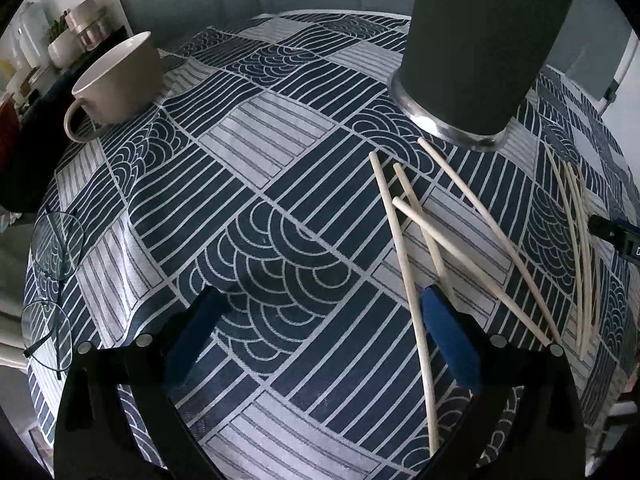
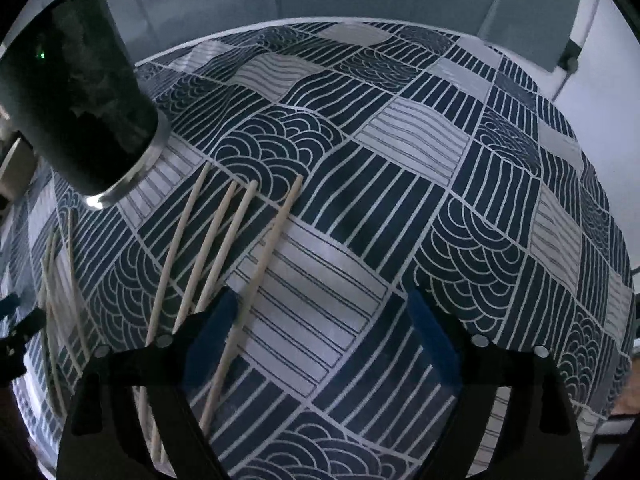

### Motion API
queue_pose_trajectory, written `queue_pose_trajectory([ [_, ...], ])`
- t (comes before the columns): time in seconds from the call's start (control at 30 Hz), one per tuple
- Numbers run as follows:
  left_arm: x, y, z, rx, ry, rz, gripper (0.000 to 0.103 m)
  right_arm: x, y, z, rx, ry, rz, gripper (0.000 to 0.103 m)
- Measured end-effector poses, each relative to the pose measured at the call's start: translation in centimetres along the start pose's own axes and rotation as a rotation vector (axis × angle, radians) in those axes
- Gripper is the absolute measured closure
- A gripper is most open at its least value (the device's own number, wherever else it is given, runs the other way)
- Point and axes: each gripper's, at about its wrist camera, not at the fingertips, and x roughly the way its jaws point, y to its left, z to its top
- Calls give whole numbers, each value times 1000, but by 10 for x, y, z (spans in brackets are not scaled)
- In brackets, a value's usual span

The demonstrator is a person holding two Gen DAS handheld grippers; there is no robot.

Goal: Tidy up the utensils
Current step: 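Return to the sticks and close each gripper on another stick, then carry the left stick over the black cup while the right gripper brings its stick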

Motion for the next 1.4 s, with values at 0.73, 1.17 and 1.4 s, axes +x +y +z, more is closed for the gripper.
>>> queue_pose_trajectory([
  [0.73, -20, 31, -13, -41, 30, 1, 96, -17, -40, -8, -24, 89, 10, 99],
  [1.17, -37, 61, 3, -139, 54, -22, 99, -41, -72, 10, 91, 48, 116, 99],
  [1.4, -64, 62, 49, -179, -25, -68, 99, -73, -69, 52, 104, -59, 173, 99],
])
